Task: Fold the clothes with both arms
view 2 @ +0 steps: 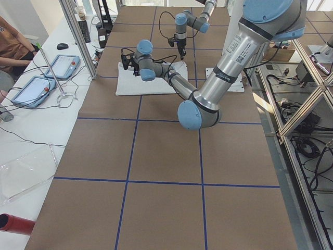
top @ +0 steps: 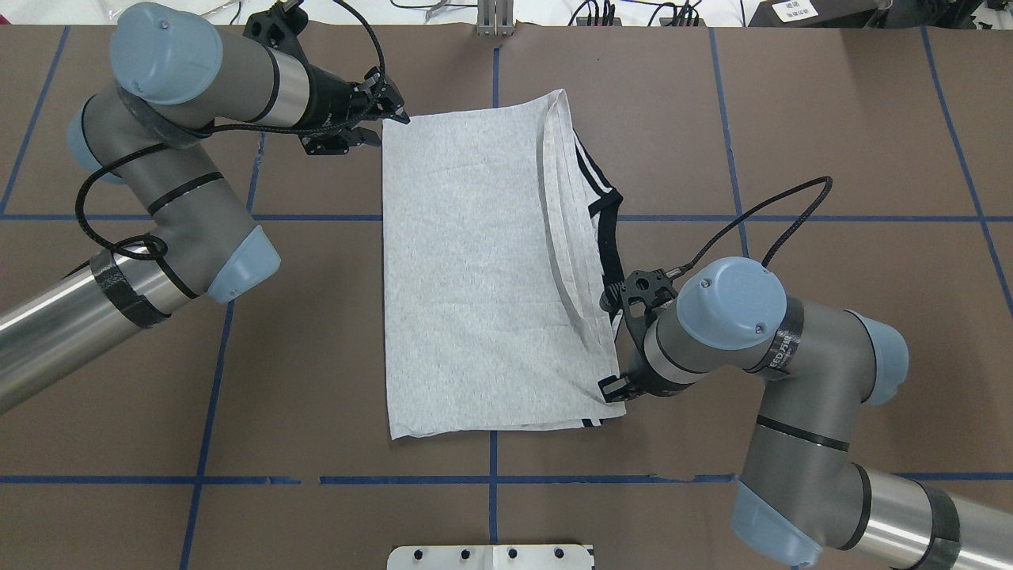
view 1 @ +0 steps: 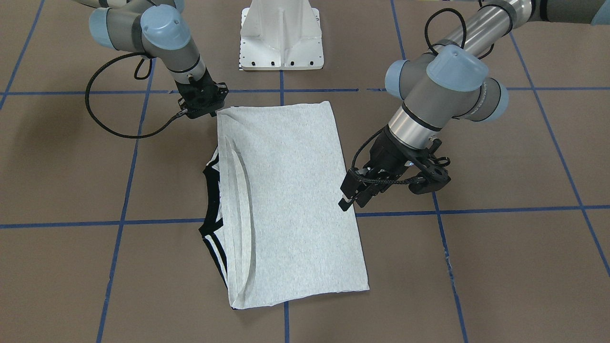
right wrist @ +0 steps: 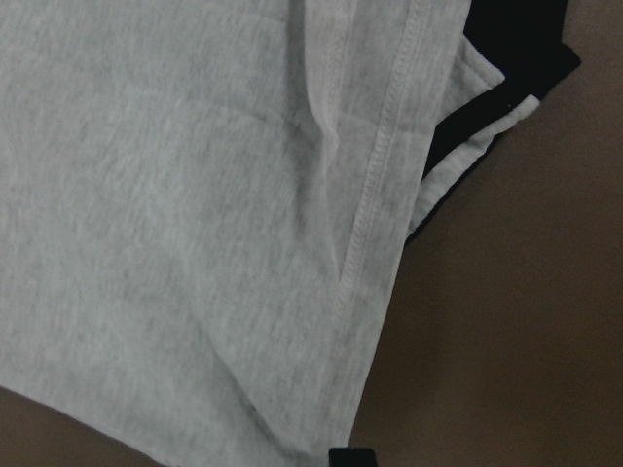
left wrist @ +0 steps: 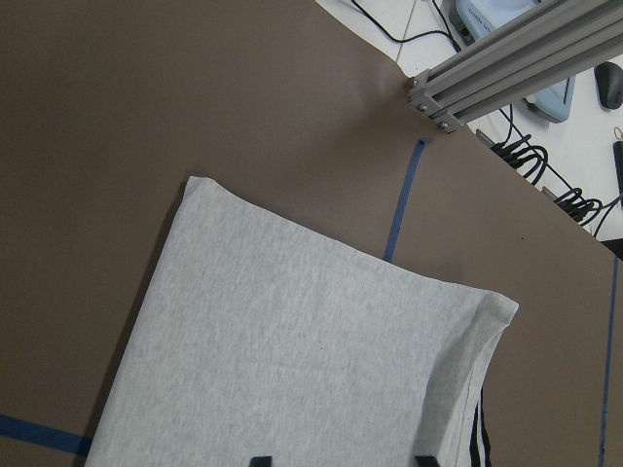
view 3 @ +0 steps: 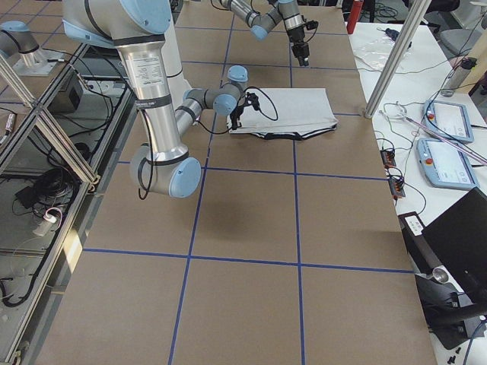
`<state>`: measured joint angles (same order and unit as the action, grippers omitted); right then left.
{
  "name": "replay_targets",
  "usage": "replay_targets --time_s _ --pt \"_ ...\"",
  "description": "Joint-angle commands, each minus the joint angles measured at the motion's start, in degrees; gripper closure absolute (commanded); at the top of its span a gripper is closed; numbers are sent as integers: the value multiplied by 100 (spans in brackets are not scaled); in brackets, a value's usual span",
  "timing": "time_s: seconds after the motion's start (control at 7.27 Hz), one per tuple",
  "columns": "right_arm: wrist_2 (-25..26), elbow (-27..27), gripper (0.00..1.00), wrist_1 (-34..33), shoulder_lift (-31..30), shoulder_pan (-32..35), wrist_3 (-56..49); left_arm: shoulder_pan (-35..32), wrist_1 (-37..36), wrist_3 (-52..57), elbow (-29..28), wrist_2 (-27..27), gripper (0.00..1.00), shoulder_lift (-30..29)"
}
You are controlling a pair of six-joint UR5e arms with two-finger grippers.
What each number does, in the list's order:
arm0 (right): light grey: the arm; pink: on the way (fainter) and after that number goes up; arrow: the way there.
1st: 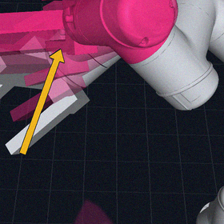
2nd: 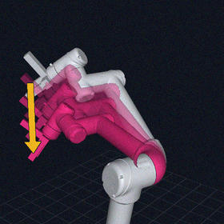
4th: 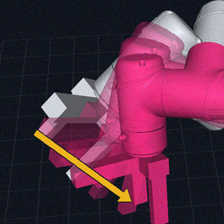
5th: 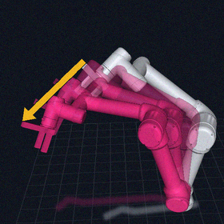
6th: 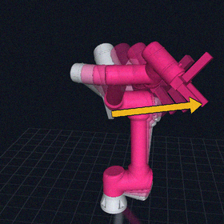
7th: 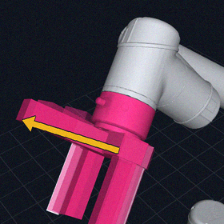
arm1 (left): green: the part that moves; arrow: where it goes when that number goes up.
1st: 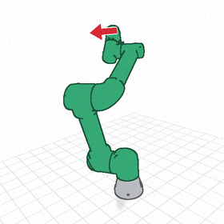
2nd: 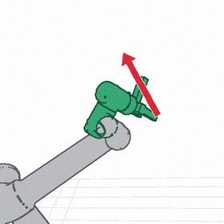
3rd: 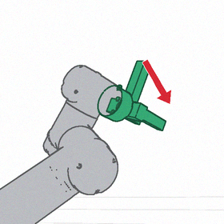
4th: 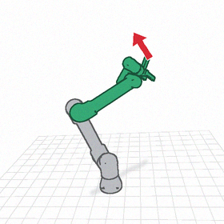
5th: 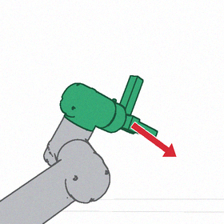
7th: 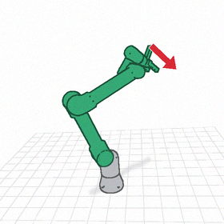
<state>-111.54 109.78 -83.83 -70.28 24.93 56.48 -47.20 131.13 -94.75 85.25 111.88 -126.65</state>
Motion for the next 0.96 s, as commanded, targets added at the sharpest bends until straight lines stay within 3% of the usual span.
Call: replay_targets --time_s 0.0,0.28,0.41,0.55,0.83 --pt "359 17 28 42 364 -67 2425 0 0 0 26 0 42 9" --pt "1139 -262 27 524 435 -259 2877 0 0 9 44 0 42 9" --pt "1474 -691 20 595 749 -199 2651 -9 0 9 105 0 42 18" --pt "1564 -1026 12 561 979 -7 2214 -18 -9 0 202 9 42 18" --pt "1574 -1362 12 526 1034 257 1293 -26 -35 0 211 26 42 18"
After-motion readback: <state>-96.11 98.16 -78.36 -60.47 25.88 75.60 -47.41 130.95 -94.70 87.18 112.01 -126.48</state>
